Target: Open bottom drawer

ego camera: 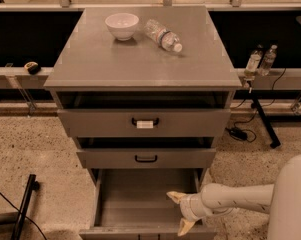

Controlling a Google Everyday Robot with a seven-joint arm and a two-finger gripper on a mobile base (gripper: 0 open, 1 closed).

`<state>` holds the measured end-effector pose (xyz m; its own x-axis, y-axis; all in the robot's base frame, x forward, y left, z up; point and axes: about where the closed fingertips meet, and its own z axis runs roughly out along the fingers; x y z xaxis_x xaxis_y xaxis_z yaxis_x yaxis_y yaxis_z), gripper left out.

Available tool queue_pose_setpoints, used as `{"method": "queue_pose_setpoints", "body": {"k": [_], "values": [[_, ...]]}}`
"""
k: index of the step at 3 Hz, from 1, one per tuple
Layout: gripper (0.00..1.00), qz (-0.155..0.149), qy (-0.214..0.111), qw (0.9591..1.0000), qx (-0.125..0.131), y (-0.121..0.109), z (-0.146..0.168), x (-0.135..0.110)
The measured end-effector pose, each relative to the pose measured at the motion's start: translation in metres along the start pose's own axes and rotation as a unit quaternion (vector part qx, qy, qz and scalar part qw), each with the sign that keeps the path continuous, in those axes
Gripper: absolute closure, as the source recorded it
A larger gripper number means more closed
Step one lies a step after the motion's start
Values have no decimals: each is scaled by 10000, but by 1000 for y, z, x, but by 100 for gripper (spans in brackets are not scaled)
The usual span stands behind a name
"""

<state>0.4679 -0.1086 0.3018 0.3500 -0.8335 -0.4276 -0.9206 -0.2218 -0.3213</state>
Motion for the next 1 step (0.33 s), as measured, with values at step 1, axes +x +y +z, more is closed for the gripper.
{"method": "queue_pose_setpoints", "body": {"k": [1], "values": [[0,0,0,10000,0,0,0,0]]}}
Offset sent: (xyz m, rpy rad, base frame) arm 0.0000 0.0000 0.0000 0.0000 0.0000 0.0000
